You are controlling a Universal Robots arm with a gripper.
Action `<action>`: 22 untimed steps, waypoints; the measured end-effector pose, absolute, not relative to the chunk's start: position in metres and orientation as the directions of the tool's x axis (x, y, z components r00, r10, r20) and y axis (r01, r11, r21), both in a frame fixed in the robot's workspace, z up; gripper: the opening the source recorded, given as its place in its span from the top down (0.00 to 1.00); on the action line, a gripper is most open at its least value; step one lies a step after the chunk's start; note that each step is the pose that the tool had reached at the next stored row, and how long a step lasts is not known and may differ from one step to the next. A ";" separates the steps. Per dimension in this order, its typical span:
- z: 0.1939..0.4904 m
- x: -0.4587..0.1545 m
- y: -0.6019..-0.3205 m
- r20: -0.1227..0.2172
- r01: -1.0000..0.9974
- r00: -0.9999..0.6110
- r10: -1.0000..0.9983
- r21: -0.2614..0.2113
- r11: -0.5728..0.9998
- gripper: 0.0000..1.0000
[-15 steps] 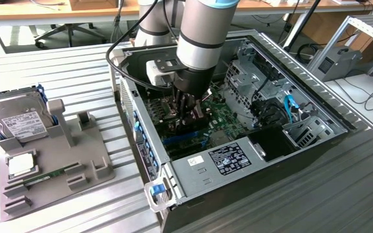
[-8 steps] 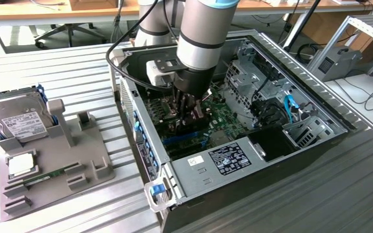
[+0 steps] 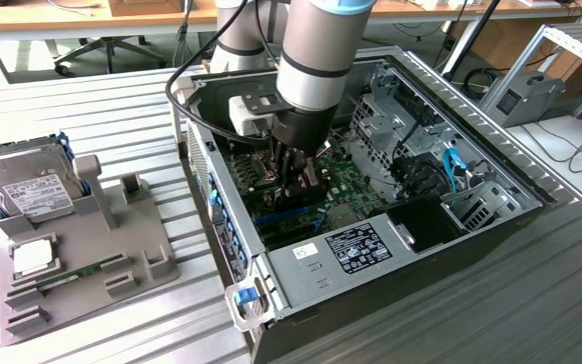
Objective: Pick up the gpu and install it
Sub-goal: 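Insert the gpu into the slot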
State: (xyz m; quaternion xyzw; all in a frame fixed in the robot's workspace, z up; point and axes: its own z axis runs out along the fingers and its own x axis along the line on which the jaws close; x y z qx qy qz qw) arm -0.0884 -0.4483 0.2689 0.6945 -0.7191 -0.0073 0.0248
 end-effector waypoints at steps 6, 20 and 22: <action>0.268 -0.088 -0.451 0.026 -0.998 -0.035 -0.999 0.045 0.036 0.74; 0.267 -0.089 -0.455 0.026 -0.999 0.010 -1.000 0.045 -0.009 0.74; 0.266 -0.089 -0.456 0.026 -0.999 0.010 -1.000 0.045 -0.009 0.74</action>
